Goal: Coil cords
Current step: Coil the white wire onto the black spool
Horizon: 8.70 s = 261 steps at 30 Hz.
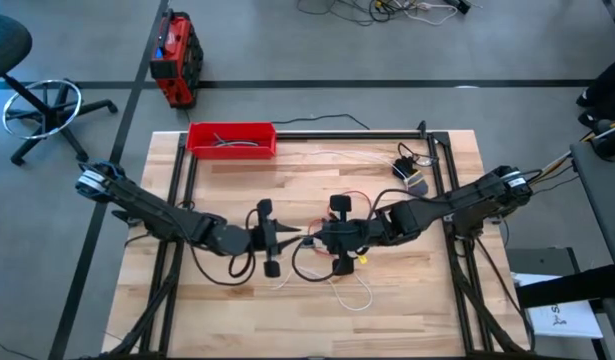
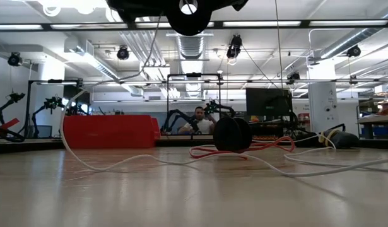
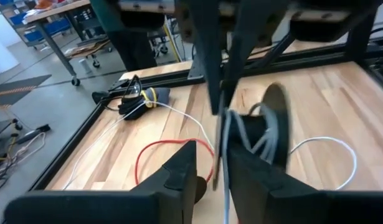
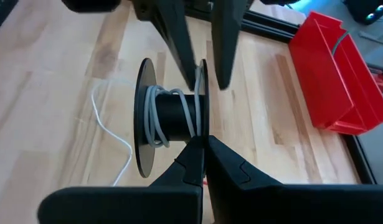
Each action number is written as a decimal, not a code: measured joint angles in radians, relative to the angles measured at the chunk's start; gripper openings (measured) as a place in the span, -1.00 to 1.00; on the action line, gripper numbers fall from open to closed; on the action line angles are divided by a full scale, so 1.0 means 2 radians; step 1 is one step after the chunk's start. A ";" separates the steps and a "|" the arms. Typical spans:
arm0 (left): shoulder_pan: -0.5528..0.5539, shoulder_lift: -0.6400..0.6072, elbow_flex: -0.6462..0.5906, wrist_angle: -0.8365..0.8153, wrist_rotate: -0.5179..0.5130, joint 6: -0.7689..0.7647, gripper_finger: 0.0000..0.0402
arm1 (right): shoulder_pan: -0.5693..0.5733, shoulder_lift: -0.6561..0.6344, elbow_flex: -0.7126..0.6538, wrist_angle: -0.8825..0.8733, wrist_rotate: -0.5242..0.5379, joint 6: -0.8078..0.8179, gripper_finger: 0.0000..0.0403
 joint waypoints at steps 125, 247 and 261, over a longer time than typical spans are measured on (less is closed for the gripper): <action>-0.014 -0.021 -0.013 -0.187 -0.001 -0.169 -0.59 | 0.020 -0.051 -0.118 0.363 0.187 -0.018 -1.00; -0.012 -0.032 -0.041 -0.059 -0.054 -0.148 -0.97 | -0.012 -0.008 -0.050 0.258 0.117 0.125 -1.00; 0.003 0.012 -0.041 0.012 -0.093 -0.131 -0.96 | -0.007 0.086 -0.050 0.385 0.252 0.092 -1.00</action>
